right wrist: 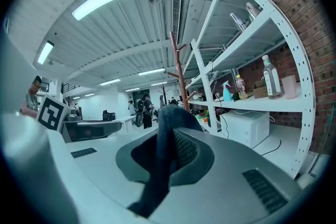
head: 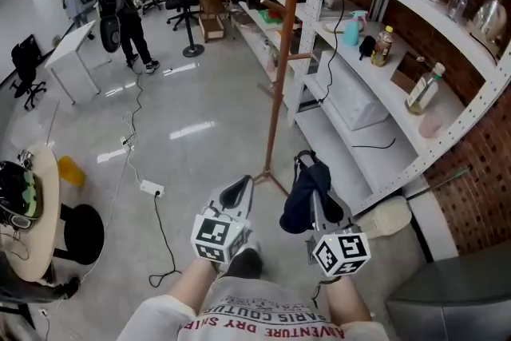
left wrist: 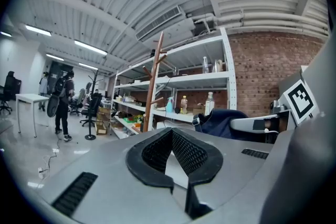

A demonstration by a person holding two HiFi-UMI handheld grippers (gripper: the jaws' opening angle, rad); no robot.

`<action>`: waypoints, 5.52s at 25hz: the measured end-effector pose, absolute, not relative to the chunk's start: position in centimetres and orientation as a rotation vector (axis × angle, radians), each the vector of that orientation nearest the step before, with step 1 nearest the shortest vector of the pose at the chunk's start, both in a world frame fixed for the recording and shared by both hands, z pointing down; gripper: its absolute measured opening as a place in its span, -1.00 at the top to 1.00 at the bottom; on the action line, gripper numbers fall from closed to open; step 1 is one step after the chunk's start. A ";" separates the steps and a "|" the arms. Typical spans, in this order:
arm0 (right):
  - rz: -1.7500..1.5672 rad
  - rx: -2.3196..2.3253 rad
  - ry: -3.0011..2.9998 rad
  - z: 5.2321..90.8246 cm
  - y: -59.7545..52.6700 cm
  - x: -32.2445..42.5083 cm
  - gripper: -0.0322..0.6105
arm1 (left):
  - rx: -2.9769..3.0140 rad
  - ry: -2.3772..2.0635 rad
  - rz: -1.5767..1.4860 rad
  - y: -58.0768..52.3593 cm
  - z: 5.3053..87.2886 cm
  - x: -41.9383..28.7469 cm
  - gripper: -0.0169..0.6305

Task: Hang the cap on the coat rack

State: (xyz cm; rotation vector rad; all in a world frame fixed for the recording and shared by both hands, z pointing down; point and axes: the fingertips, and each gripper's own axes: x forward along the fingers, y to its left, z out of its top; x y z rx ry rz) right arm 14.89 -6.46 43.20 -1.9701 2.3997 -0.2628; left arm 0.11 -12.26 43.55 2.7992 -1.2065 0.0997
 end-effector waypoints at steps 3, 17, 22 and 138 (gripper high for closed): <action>-0.228 -1.983 2.392 42.6 -9.5 16.2 0.83 | 2.820 -1.202 0.091 -15.3 43.1 1.4 0.93; -0.028 -1.980 2.370 36.5 -26.8 20.9 0.83 | 2.933 -1.148 -0.045 -31.8 38.1 7.1 0.93; 0.051 -1.935 2.393 34.0 -29.9 21.7 0.83 | 2.905 -1.173 -0.041 -34.8 38.2 8.3 0.93; 0.014 -1.755 2.590 39.2 -34.9 22.1 0.86 | 2.792 -1.411 0.031 -36.3 39.4 11.2 0.93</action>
